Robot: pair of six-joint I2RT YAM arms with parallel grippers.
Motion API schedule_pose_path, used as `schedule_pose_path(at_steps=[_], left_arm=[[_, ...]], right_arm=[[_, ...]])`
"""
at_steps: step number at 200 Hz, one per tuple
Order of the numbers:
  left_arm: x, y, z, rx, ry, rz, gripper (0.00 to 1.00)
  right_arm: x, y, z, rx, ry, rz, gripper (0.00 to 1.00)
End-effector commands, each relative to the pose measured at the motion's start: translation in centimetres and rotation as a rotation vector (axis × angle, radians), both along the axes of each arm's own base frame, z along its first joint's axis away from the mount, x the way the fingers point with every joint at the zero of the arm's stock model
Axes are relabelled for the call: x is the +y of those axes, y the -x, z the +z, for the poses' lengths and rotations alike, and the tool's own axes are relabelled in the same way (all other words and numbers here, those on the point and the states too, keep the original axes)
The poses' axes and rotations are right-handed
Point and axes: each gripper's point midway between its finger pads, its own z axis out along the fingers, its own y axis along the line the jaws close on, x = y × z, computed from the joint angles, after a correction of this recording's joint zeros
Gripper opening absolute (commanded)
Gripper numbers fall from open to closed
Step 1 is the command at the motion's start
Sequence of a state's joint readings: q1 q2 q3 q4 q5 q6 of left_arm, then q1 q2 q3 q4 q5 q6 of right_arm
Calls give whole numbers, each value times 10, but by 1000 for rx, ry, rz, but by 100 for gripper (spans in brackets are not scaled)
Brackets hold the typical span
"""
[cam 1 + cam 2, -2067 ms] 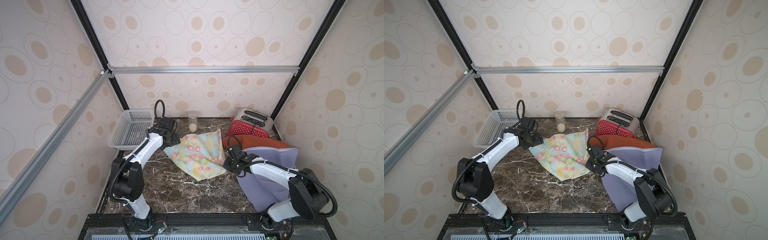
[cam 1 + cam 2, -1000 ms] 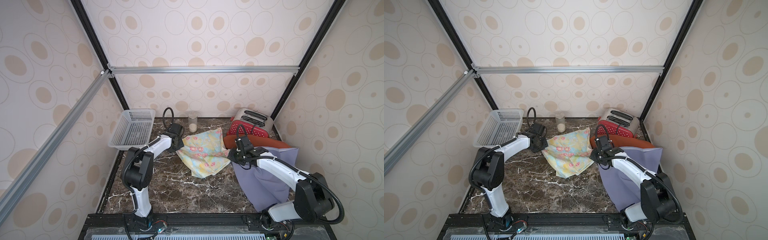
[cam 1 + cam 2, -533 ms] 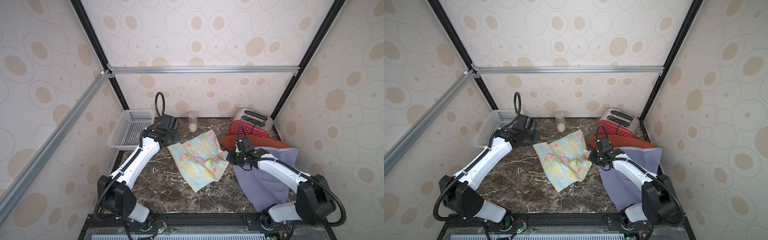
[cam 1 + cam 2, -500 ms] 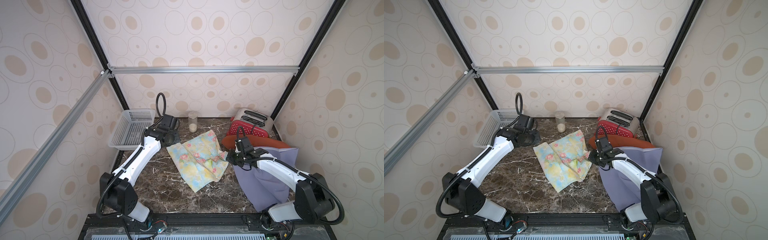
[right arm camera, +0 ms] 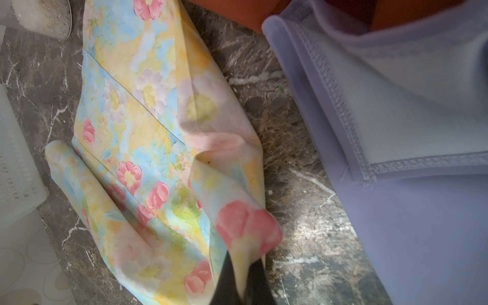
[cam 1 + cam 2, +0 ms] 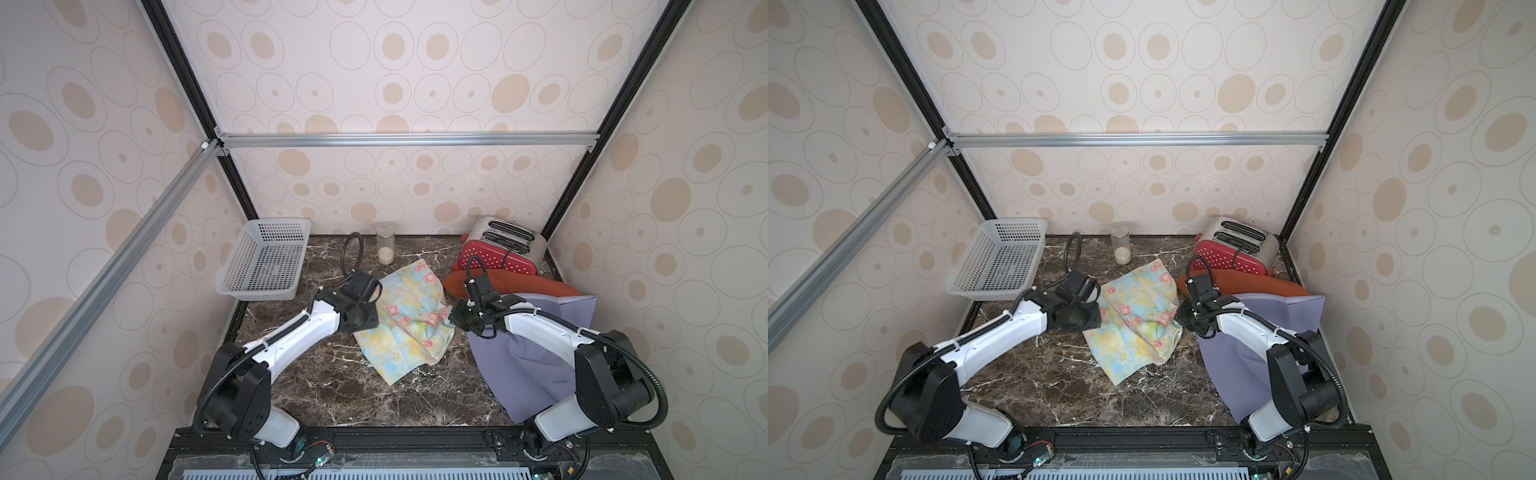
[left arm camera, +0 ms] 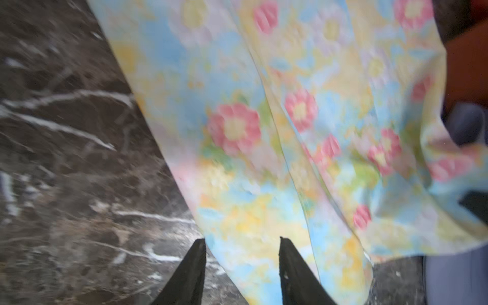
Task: Roll up the skirts
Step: Flatten out the skirt at the center of the board.
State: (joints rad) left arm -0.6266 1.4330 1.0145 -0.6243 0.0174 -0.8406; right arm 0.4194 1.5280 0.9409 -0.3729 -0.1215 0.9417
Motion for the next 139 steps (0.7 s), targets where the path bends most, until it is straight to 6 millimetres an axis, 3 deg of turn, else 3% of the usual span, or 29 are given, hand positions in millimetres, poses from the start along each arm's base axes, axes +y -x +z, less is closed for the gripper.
schedule_pose_path(at_steps=[1, 78, 139], left_arm=[[-29, 29, -18, 32, 161, 87, 44], [-47, 64, -63, 94, 420, 212, 64], [-47, 85, -80, 152, 452, 195, 66]], right_arm=[[0, -7, 1, 0, -9, -38, 2], [2, -2, 3, 7, -18, -17, 2], [4, -2, -2, 25, -22, -5, 2]])
